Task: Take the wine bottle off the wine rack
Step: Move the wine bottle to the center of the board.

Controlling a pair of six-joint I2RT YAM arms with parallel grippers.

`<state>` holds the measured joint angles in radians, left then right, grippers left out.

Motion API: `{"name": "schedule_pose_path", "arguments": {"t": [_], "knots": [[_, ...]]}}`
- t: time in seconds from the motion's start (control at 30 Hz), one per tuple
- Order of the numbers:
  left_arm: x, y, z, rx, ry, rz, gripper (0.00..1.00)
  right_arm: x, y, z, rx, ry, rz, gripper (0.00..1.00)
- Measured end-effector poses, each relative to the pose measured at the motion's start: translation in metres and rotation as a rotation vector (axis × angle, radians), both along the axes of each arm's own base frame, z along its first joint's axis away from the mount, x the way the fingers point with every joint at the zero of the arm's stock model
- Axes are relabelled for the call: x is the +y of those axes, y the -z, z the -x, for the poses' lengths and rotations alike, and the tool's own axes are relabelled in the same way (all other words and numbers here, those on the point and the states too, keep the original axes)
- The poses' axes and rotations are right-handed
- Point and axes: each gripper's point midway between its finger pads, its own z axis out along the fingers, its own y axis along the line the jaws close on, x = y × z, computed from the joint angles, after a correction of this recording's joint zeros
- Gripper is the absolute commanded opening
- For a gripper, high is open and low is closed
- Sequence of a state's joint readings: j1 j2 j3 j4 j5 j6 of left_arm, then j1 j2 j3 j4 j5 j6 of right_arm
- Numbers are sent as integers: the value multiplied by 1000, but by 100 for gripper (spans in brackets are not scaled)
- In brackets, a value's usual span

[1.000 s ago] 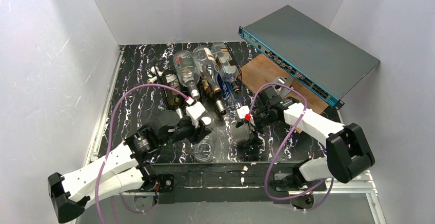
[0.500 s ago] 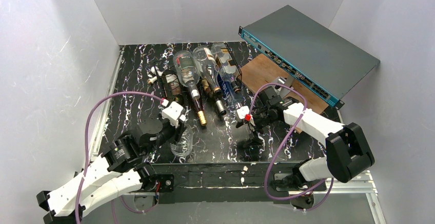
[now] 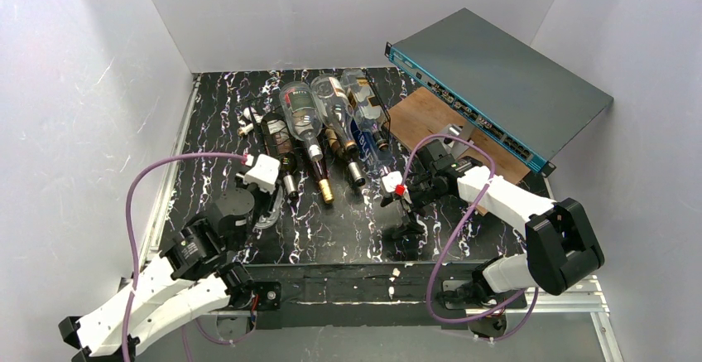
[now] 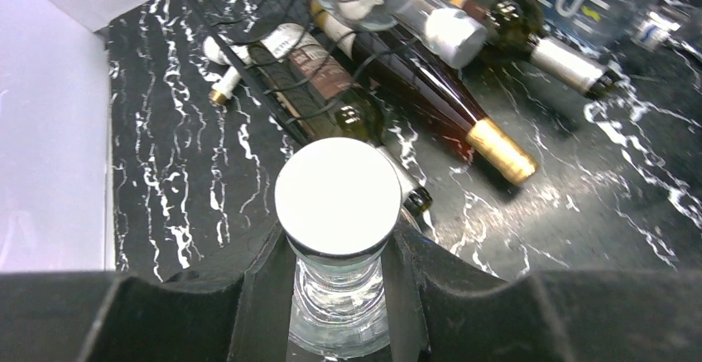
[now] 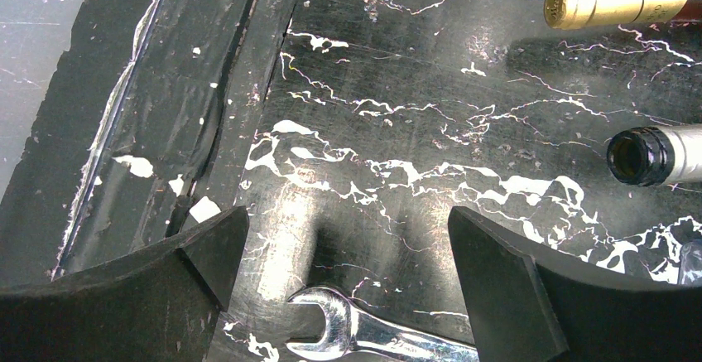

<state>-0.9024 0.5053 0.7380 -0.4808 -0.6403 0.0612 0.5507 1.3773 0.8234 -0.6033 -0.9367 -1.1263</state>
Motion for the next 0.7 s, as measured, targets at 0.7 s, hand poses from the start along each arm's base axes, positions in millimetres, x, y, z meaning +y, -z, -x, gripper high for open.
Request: {"name": "schedule_pose_path", "arguments": {"t": [0.7], "knots": [[130,22,-113,40,-647,159,0,0,-1,0,-1,-2,-1,100]]}}
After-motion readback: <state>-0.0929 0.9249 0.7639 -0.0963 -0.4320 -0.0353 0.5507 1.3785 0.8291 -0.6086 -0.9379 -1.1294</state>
